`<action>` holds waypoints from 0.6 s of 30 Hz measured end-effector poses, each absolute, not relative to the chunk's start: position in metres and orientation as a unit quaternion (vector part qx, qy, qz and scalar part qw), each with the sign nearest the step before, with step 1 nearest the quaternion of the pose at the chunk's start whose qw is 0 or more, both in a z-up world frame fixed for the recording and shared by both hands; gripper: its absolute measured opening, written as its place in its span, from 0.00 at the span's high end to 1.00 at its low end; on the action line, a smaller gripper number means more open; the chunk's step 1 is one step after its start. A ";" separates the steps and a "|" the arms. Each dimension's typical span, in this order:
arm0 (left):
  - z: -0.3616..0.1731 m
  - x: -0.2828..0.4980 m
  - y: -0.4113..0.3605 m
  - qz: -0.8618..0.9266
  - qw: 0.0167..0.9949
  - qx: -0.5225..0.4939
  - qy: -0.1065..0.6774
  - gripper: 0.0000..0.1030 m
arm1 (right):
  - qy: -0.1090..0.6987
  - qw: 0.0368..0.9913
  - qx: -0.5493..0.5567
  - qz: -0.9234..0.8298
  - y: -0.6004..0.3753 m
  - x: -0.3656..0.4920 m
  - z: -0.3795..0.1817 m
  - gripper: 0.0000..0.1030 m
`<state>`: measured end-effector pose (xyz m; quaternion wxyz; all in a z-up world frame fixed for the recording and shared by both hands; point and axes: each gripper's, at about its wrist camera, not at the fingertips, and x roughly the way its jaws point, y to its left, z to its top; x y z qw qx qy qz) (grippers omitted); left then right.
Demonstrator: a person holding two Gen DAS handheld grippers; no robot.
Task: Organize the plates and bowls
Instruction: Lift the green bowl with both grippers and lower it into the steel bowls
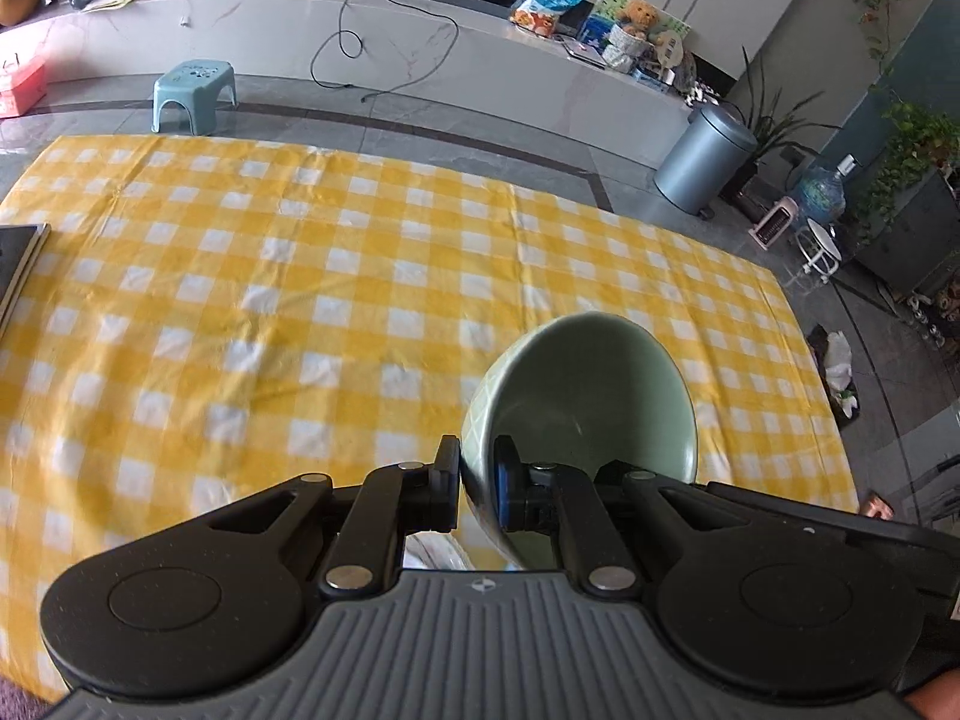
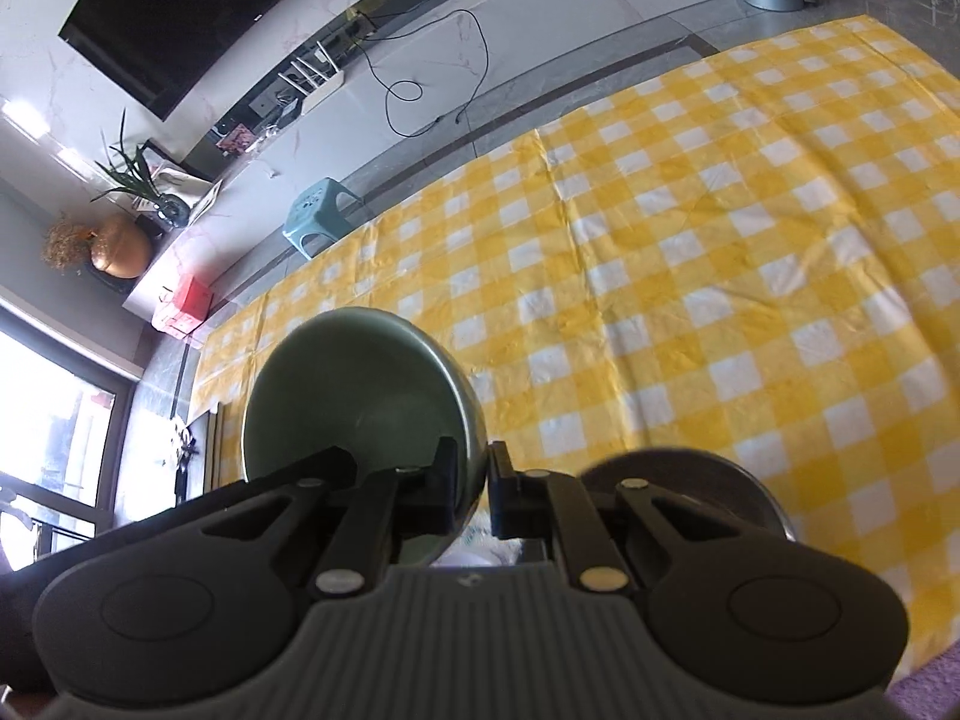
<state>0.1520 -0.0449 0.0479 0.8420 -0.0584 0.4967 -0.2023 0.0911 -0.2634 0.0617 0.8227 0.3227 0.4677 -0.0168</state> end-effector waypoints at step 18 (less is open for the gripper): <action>0.004 0.098 -0.090 -0.244 0.792 -0.026 0.558 0.88 | 0.506 0.801 0.314 -0.060 -0.308 0.017 0.039 0.95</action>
